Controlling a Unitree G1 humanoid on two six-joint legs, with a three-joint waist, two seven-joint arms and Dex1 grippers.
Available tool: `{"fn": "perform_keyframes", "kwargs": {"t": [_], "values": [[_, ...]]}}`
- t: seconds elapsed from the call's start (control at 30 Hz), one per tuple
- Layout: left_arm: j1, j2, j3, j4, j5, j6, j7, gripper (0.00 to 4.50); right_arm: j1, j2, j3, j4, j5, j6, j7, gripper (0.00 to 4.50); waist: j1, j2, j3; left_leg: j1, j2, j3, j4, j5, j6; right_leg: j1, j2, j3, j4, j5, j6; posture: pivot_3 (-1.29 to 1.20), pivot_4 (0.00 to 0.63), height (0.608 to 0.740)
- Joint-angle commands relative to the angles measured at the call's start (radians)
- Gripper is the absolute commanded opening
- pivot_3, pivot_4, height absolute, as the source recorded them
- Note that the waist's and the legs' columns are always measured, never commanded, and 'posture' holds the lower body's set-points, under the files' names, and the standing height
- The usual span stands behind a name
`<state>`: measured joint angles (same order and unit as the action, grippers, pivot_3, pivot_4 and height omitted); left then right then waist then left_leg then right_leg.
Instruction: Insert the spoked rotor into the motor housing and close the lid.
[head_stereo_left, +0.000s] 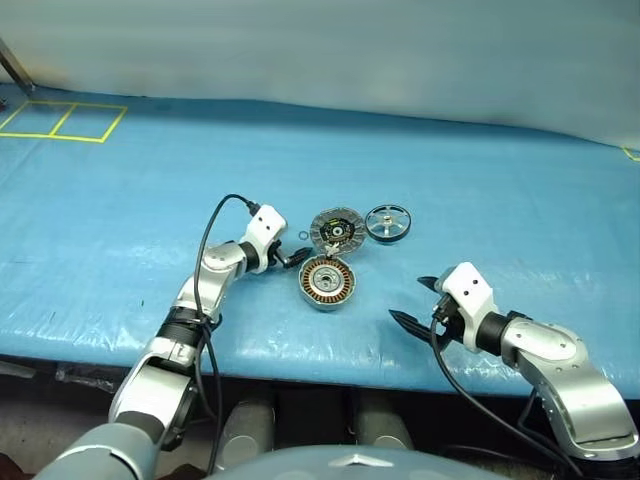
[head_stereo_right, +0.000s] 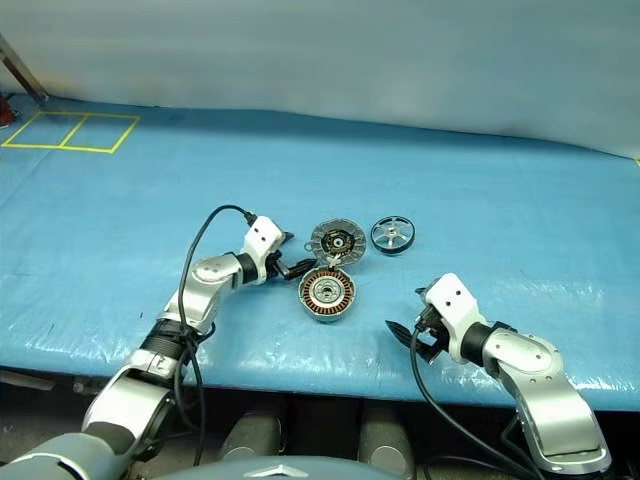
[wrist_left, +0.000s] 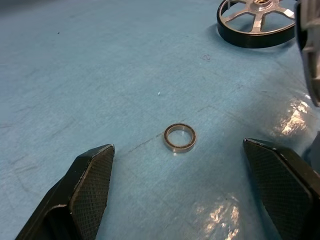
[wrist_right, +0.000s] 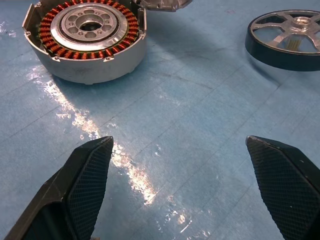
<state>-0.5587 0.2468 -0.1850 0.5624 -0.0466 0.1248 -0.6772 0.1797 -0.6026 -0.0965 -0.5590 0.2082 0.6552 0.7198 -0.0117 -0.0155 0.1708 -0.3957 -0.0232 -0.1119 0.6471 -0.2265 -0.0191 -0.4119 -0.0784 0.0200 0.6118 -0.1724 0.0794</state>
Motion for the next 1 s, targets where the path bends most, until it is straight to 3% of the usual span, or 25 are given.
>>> {"fn": "perform_keyframes", "kwargs": {"t": [0.03, 0.3, 0.47, 0.57, 0.63, 0.77, 0.83, 1.0], "values": [[-0.038, -0.025, -0.009, 0.049, 0.019, -0.031, -0.002, 4.5, -0.021, -0.017, -0.005, -0.026, 0.015, -0.01, -0.01, 4.48, 0.0, 0.0, 0.0, 0.0, 0.0, 0.0, 0.0, 0.0, 0.0, 0.0, 0.0, 0.0, 0.0, 0.0, 0.0, 0.0, 0.15, 0.74], [-0.076, -0.069, -0.002, 0.16, 0.035, -0.06, 0.004, 4.5, -0.023, -0.04, -0.01, -0.03, 0.037, -0.005, -0.012, 4.48, 0.002, 0.0, 0.0, 0.0, -0.001, 0.0, 0.001, 0.0, 0.0, 0.001, 0.0, 0.0, 0.0, 0.0, 0.001, 0.0, 0.15, 0.74], [-0.092, -0.084, -0.007, 0.205, 0.047, -0.056, -0.006, 3.28, -0.028, -0.037, 0.003, -0.018, 0.05, -0.011, -0.016, 4.5, 0.002, 0.0, 0.0, 0.0, -0.001, 0.0, 0.001, 0.0, 0.0, 0.002, 0.0, 0.0, 0.0, 0.001, 0.002, 0.0, 0.15, 0.74], [-0.097, -0.086, -0.013, 0.22, 0.056, -0.046, -0.016, 3.28, -0.035, -0.033, 0.012, -0.015, 0.05, -0.013, -0.02, 4.5, 0.002, 0.0, -0.001, 0.001, -0.001, 0.0, 0.001, 0.0, 0.0, 0.002, 0.0, 0.0, 0.0, 0.001, 0.002, 0.0, 0.15, 0.74], [-0.093, -0.087, -0.012, 0.218, 0.058, -0.044, -0.016, 2.97, -0.037, -0.033, 0.012, -0.012, 0.05, -0.015, -0.023, 4.5, 0.002, 0.0, -0.001, 0.001, -0.001, 0.0, 0.001, 0.0, 0.0, 0.002, 0.0, 0.0, 0.0, 0.001, 0.002, 0.0, 0.15, 0.74], [-0.084, -0.081, -0.01, 0.211, 0.073, -0.03, 0.021, 1.77, -0.036, -0.035, 0.013, -0.008, 0.047, -0.02, -0.033, 4.5, 0.002, 0.0, -0.001, 0.001, -0.001, 0.0, 0.001, 0.0, 0.0, 0.002, 0.0, 0.0, 0.0, 0.001, 0.002, 0.0, 0.15, 0.74], [-0.077, -0.078, -0.009, 0.206, 0.072, -0.03, 0.022, 1.77, -0.036, -0.035, 0.014, -0.006, 0.045, -0.021, -0.037, 4.5, 0.002, 0.0, -0.001, 0.001, -0.001, -0.001, 0.001, 0.0, 0.0, 0.002, 0.0, 0.0, 0.0, 0.001, 0.002, 0.0, 0.15, 0.74], [-0.043, -0.056, -0.016, 0.158, 0.094, -0.037, 0.059, 0.64, -0.048, -0.031, 0.026, 0.004, 0.044, -0.023, -0.045, 4.5, 0.0, 0.001, -0.002, 0.002, -0.001, -0.001, 0.001, 0.0, 0.0, 0.003, 0.0, 0.0, 0.0, 0.001, 0.002, 0.0, 0.15, 0.74]]}}
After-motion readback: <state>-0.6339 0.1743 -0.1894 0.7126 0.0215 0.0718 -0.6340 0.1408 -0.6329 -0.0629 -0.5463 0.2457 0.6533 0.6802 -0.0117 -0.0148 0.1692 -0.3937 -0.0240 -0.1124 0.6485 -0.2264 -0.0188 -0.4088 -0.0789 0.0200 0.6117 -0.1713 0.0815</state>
